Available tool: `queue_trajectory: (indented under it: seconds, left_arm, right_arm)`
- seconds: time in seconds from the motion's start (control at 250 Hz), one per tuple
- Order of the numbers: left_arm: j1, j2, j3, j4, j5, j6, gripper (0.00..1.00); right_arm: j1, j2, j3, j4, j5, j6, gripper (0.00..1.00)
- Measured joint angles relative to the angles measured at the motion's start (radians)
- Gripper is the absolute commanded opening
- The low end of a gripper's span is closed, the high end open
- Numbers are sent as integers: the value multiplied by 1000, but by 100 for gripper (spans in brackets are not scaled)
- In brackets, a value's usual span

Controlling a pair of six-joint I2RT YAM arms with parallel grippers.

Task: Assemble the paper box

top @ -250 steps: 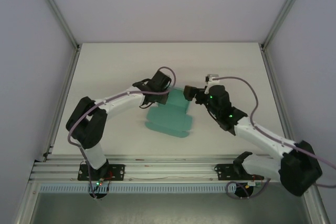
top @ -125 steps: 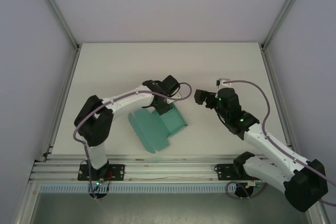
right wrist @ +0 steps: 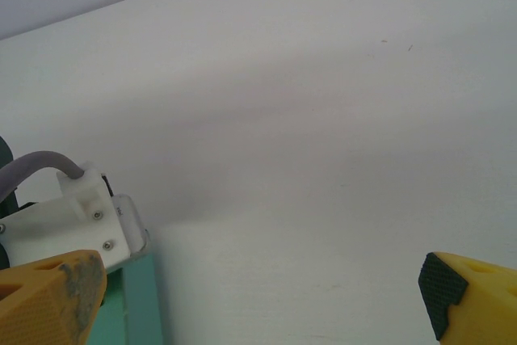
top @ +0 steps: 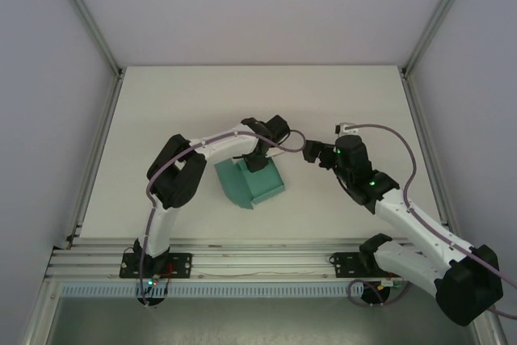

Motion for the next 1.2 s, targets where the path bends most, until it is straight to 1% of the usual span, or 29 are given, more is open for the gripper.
queue_trajectory:
  seconds: [0.168,0.312,0.504,0.628,0.835,0.887,1.063,1.091,1.151,1.199]
  left_arm:
    - [0,-5,2,-6,11,22,58]
    - [0,-23,2,-8,35,32,60]
    - [3,-42,16,-8,62,46,59]
    - [20,-42,43,-4,93,46,52]
    - [59,-32,78,-5,146,50,50]
    - [68,-25,82,-4,160,50,47]
    - [89,29,97,-13,205,53,46]
    - [93,38,97,-13,214,53,44]
    - [98,51,97,-14,220,54,35]
    - [100,59,98,-16,220,52,30]
  right_arm:
    - [-3,0,0,-8,-18,-10,100]
    - [-5,0,0,-8,-39,-26,100]
    - [-7,0,0,-8,-64,-37,100]
    - [-9,0,-7,-8,-72,-47,100]
    - [-15,3,-10,-8,-88,-62,100]
    - [-16,8,-10,-8,-90,-67,100]
    - [-22,23,-10,-7,-91,-76,100]
    - [-23,25,-10,-7,-91,-76,100]
    - [-26,30,-10,-7,-95,-80,100]
    - [-27,34,-10,-7,-97,-82,100]
